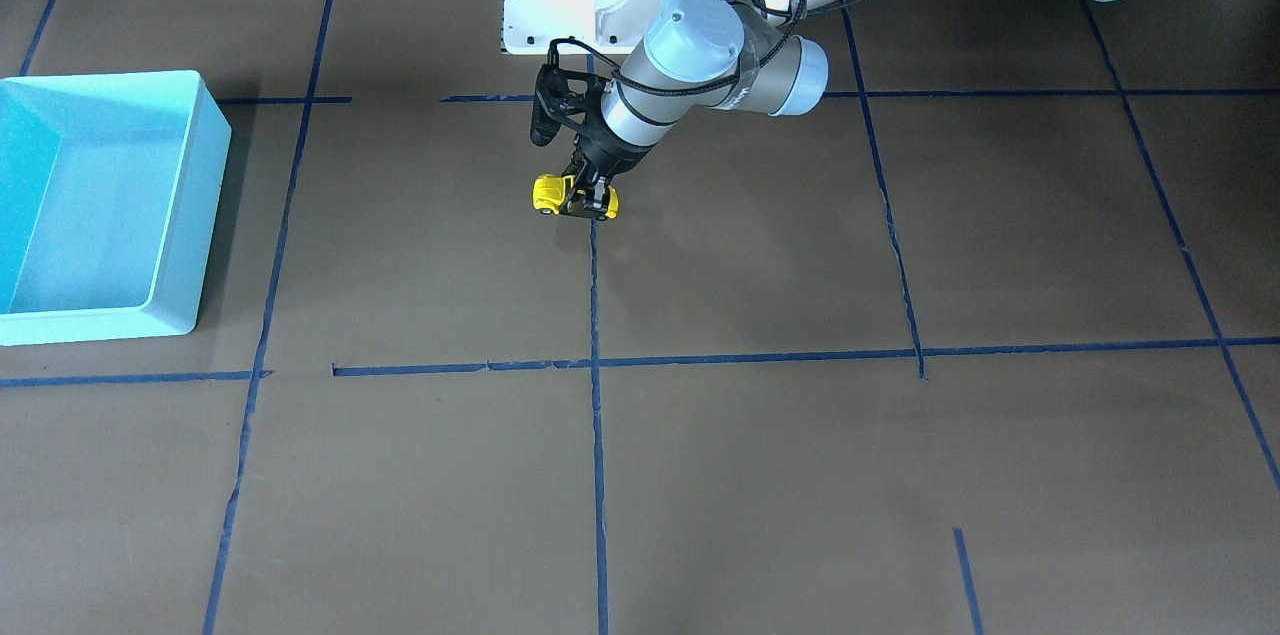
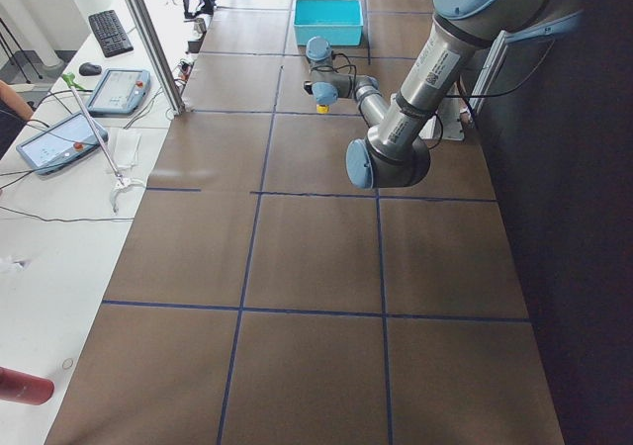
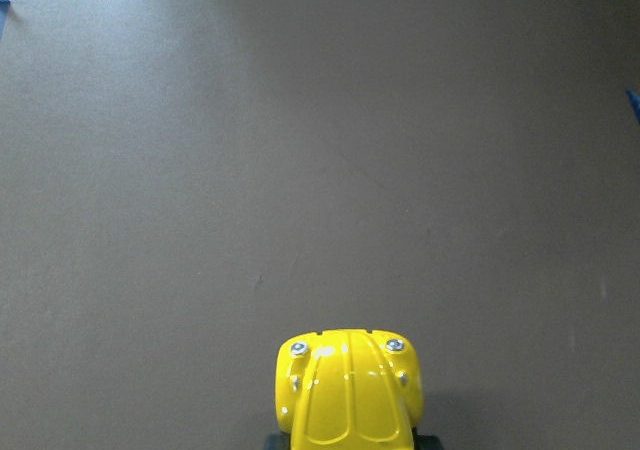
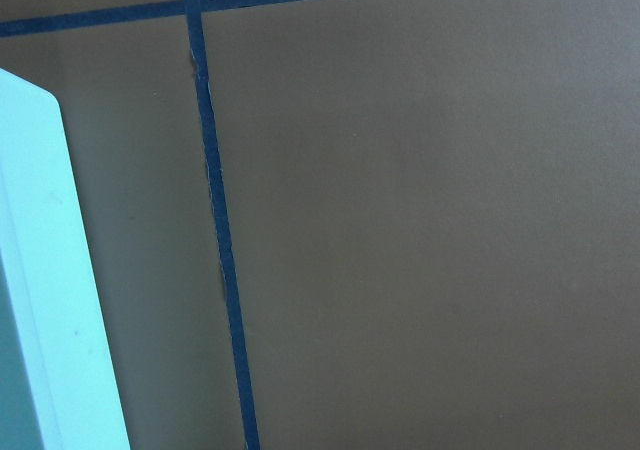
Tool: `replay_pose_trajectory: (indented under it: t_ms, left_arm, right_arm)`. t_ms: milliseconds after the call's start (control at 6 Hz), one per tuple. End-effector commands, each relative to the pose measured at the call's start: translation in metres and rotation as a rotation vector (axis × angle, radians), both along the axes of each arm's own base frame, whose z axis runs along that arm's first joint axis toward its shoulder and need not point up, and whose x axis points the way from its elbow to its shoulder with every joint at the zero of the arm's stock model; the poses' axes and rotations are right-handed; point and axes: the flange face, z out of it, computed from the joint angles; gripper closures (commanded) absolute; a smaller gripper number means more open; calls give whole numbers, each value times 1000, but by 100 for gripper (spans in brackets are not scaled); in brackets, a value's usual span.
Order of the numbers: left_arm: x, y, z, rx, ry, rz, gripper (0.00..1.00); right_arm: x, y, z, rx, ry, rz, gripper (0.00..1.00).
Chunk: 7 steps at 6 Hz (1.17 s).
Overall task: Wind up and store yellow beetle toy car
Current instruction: 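Press the car down and drag it back toward the robot with left gripper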
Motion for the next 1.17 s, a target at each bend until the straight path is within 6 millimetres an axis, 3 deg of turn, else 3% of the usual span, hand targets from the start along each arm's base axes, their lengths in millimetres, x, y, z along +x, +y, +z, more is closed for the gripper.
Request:
replay_pose_trajectory:
  t_ms: [0,1000]
  left_arm:
    - [6,4,6,-23,38,-3,100]
    - [-5,9,52,-60,59,-14,100]
  right_arm:
    - [0,0,0,-1,0,0,0]
    - [0,1,3,-5,0,0,0]
